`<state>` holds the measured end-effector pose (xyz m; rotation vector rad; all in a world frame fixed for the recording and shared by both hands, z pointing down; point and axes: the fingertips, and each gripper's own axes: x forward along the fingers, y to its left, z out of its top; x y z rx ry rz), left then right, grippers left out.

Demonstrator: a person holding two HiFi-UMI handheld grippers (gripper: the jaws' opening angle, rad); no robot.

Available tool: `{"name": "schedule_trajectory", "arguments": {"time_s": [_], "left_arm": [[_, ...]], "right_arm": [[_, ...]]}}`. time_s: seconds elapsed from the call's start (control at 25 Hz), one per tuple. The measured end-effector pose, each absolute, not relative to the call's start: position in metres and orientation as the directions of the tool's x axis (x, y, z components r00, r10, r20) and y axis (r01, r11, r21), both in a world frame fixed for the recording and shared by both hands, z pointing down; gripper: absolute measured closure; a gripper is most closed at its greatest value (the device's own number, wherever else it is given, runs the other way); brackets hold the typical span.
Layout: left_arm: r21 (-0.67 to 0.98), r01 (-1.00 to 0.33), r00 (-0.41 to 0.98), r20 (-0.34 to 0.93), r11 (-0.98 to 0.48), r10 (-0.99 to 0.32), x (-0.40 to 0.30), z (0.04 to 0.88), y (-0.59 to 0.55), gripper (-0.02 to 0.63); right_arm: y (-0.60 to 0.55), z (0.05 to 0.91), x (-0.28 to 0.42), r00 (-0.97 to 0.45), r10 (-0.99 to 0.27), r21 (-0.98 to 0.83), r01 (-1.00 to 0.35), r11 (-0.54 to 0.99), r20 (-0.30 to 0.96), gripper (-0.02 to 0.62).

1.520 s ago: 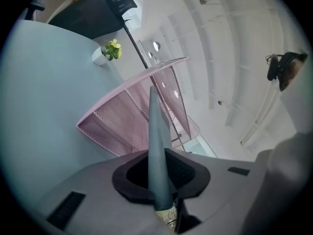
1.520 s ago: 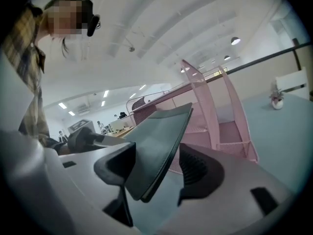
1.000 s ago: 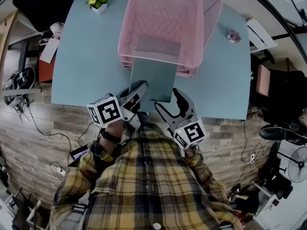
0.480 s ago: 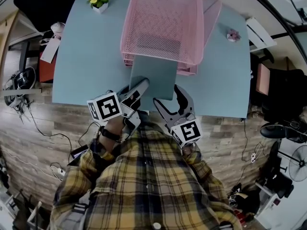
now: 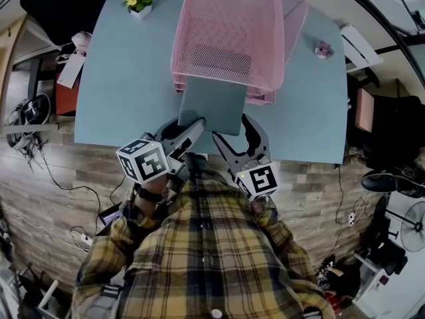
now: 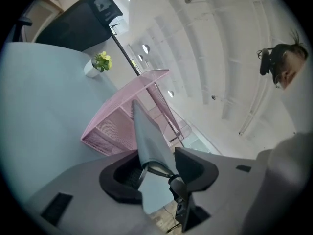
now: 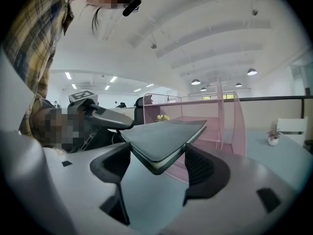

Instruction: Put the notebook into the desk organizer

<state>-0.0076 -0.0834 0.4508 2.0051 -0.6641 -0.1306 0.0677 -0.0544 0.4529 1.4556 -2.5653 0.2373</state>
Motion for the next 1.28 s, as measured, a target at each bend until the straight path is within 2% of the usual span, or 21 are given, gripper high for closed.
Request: {"name": "schedule_trajectory", "arguments": {"time_s": [0.64,0.8,0.96,1.28], "left_arm": [[0.724,-0.543,0.784,0.254,-0.426,-0.567,-0.022,0.451,-0.091,0.44],[0.634,-0.64,0.719,0.296,-0.434,-0.629,-0.029,0.449,-0.102,0.503],[0.545,-0.726,0.648,0.339,-0.419,-0.682,-0.034,0.449,-0.12,0.612],[0.521,-0.739,0.642,0.35,-0.428,-0.682,-0.026,0.452,-0.136,0.621]], "right_arm": [[-0.096,0.456,0.082,-0.464,-0.837,-0.018,-0.877,0.48,0.289,0.265],[-0.106,0.455,0.082,-0.444,-0.843,0.006,-0.884,0.468,0.303,0.267],[-0.116,0.454,0.081,-0.422,-0.855,0.02,-0.894,0.448,0.3,0.268],[-0.132,0.456,0.081,-0.382,-0.869,0.051,-0.907,0.417,0.313,0.271]]}}
